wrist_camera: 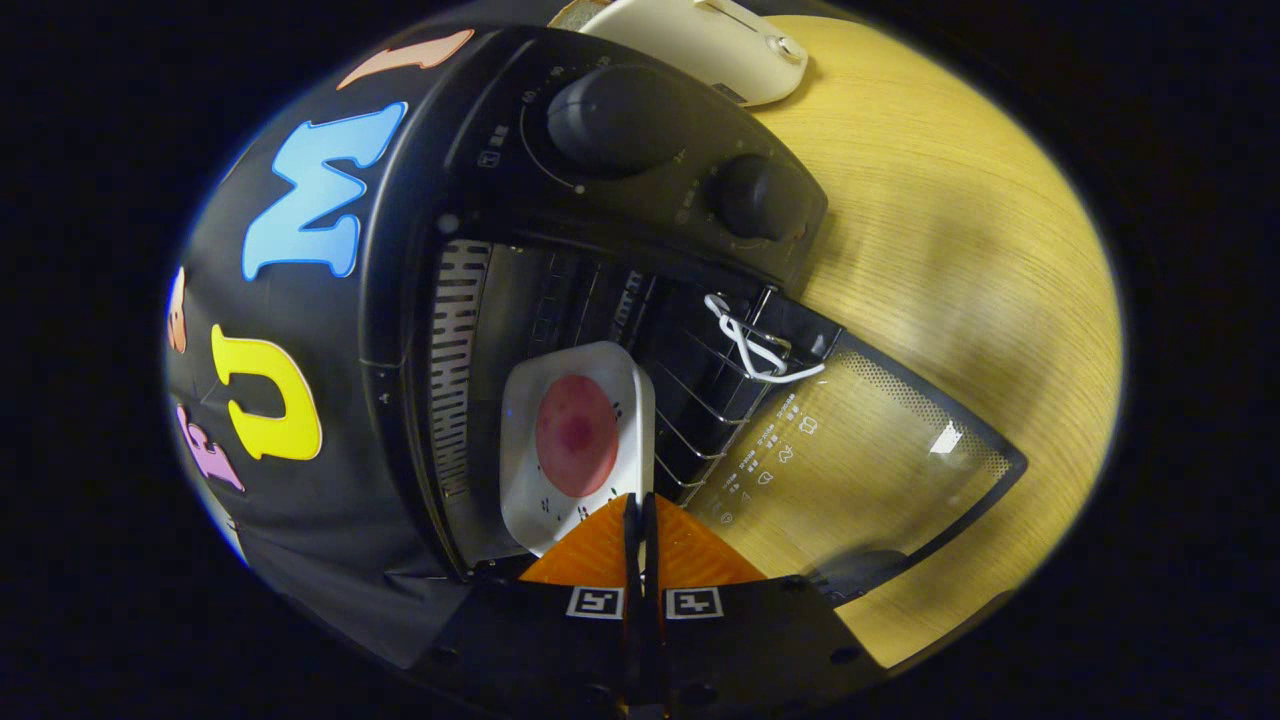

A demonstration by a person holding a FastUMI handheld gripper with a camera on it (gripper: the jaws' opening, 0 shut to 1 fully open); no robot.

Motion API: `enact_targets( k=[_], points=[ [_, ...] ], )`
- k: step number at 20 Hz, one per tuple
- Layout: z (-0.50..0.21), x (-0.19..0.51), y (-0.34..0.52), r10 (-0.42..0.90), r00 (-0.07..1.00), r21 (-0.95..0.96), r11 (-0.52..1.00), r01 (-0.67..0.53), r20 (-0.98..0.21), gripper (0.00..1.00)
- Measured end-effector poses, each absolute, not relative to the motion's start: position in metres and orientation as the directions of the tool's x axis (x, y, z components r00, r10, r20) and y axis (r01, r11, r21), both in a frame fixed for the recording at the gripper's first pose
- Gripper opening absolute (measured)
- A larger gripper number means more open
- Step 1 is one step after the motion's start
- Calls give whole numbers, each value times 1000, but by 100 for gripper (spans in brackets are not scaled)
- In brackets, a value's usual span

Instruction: Open the toaster oven, put the food inside, and close the toaster oven door.

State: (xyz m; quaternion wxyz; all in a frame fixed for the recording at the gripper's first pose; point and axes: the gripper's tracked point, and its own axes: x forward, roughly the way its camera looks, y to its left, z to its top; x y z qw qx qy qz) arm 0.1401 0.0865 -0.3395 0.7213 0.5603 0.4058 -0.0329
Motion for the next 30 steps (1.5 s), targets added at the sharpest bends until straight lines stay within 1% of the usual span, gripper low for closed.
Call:
enact_targets(
  k=[3, 8, 10, 13, 14, 18, 19, 20, 21, 23, 26, 27, 30],
  points=[
    [-334, 159, 91, 382, 719, 813, 318, 487, -581, 2],
    [-333, 176, 92, 344, 760, 833, 271, 482, -552, 2],
    [-333, 176, 91, 337, 767, 836, 281, 471, -546, 4],
    [-330, 172, 94, 356, 764, 840, 291, 457, -539, 13],
    [-327, 170, 97, 362, 769, 848, 287, 445, -526, 12],
    [-306, 161, 91, 356, 796, 867, 293, 402, -490, 29],
    [-302, 157, 88, 350, 800, 867, 303, 396, -488, 40],
    [-298, 154, 85, 342, 808, 870, 306, 387, -480, 41],
    [-301, 151, 83, 338, 796, 856, 326, 401, -502, 58],
    [-295, 136, 82, 344, 800, 861, 331, 386, -491, 94],
    [-282, 116, 83, 350, 802, 856, 380, 351, -484, 95],
    [-278, 109, 85, 356, 798, 847, 416, 332, -487, 97],
    [-270, 85, 91, 370, 781, 795, 553, 249, -503, 97]
  ],
)
